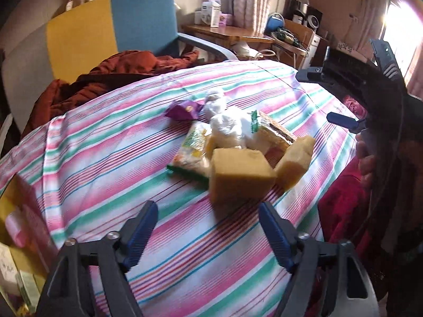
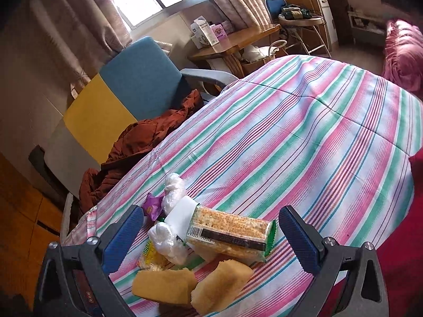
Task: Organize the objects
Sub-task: 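Move both grippers to the pile and grasp the yellow sponge with the left gripper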
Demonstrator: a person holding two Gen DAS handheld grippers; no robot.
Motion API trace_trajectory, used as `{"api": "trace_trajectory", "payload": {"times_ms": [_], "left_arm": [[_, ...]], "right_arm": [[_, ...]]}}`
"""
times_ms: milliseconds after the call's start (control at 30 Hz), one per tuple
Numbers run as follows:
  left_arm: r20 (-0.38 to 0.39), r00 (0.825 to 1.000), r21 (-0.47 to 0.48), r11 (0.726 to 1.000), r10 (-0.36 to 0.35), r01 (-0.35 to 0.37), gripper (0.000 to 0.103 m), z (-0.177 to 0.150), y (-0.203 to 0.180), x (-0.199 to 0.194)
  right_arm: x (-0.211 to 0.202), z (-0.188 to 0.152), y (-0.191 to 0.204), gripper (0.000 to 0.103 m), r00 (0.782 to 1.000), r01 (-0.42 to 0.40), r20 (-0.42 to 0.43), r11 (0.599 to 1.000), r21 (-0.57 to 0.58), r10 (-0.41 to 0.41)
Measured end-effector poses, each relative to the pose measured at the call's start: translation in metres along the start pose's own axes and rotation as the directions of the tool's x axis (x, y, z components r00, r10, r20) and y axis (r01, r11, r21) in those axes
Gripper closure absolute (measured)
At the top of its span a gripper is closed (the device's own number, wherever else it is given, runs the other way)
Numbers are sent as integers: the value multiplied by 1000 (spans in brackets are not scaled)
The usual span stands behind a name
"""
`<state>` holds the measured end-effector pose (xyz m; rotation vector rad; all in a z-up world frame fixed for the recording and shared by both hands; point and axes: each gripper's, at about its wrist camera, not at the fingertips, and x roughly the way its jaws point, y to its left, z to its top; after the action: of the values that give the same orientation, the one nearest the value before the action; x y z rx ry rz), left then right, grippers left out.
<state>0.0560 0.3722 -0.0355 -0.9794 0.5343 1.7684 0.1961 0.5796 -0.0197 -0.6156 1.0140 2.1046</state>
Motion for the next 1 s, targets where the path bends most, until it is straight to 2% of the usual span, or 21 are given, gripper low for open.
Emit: {"api": "trace_trajectory", "payload": {"times_ms": [267, 367, 433, 533, 633, 833, 933, 1000], "left_arm": [[-52, 998, 106, 994, -25, 30, 19, 22, -39, 47], [-71, 997, 98, 994, -36, 43, 19, 25, -42, 63], [-75, 996, 92, 995, -37, 44, 25, 25, -40, 69], [-59, 996, 67, 995, -74, 77, 33, 19, -32, 65], [-43, 995, 22, 996, -90, 91, 35, 10, -16, 53], [-26, 997, -6, 997, -73, 73, 35, -20, 3, 27], [-19, 997, -7, 997, -76, 76, 35, -34, 9, 12], [-20, 997, -11, 997, -81, 81, 35, -43, 14, 5]], "right_arm": [[4, 4, -22, 0, 999, -30, -23, 992, 122, 33], [5, 5, -26, 0, 999, -29, -28, 989, 144, 33], [10, 5, -27, 0, 998, -29, -46, 988, 148, 36], [15, 3, -23, 0, 997, -25, -72, 991, 131, 34], [19, 1, -20, 0, 996, -14, -91, 994, 104, 23], [36, -10, 0, 0, 983, 18, -184, 1000, -19, -21], [46, -17, 22, 0, 964, 11, -262, 987, -157, -53], [51, -17, 42, 0, 951, 24, -287, 951, -307, -116]]}}
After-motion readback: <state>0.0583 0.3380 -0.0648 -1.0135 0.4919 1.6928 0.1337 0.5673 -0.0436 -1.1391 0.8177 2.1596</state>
